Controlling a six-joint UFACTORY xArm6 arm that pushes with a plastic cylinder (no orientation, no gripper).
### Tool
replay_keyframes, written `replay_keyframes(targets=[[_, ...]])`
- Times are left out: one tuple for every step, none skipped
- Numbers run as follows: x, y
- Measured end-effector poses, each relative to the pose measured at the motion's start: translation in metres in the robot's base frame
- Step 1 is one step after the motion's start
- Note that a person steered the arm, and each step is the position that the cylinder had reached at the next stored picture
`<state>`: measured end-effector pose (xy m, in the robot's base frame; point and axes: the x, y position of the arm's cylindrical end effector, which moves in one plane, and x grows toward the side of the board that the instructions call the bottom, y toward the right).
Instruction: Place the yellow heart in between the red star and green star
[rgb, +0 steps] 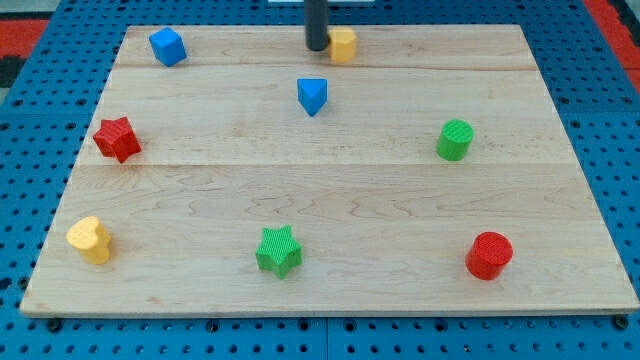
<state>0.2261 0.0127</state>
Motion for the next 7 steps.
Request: replay_keyframes(targets=[[-0.001,0.048],[0.008,0.104],[0.021,0.094],[0.116,0.043],[0.211,-0.024],[0.282,-0.122],[0.357,-0.215]])
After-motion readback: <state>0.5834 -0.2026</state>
